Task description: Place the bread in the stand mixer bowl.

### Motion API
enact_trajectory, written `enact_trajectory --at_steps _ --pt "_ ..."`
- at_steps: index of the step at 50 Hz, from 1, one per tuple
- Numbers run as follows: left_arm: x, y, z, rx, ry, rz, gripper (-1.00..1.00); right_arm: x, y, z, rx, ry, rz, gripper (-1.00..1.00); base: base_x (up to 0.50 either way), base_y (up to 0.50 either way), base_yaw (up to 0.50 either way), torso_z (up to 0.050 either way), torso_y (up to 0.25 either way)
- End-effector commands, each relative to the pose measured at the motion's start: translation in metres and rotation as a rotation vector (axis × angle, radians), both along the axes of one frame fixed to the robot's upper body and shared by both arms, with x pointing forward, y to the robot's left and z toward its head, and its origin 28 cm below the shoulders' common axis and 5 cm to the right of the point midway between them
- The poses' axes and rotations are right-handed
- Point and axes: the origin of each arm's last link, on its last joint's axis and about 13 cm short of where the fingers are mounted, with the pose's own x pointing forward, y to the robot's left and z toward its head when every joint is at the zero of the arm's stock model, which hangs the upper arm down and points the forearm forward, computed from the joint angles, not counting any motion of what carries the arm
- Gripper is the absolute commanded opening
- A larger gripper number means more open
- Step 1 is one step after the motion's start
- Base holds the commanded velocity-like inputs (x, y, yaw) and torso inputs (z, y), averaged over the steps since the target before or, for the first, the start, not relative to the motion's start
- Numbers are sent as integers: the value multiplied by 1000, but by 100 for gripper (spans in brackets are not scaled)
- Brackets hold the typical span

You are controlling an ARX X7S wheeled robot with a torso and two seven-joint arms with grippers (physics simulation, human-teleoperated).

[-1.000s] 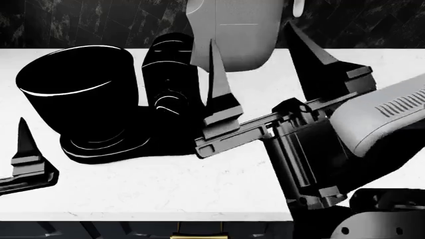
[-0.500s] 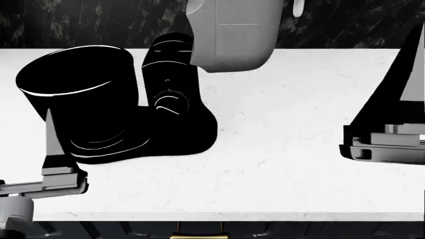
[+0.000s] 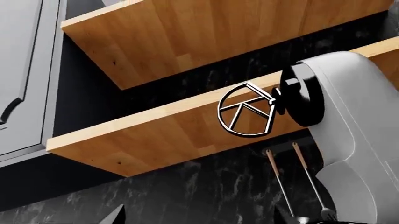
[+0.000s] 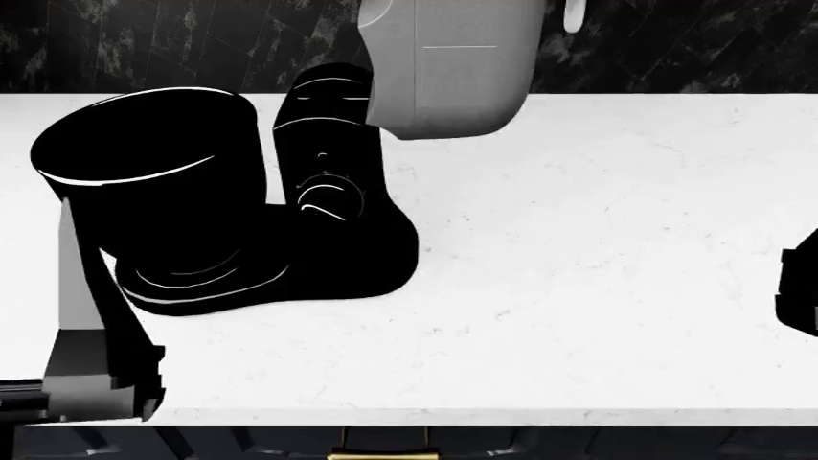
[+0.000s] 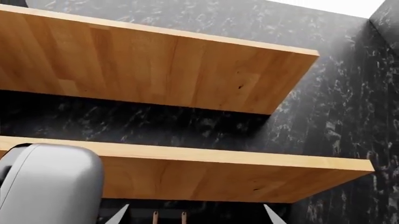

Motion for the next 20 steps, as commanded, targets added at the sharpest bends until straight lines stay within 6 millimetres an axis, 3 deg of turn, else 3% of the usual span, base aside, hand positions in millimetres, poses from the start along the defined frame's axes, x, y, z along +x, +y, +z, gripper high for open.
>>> enact_trajectory --at_steps 1,13,20 --pt "-16 -1 9 -68 60 51 100 -4 -3 0 14 -24 -2 100 0 0 0 0 0" --pt "-17 -1 10 -69 59 59 100 -4 0 1 17 -23 4 100 0 0 0 0 0" --pt "-12 2 24 -68 44 85 100 -1 -2 17 -7 -51 8 100 0 0 0 0 0"
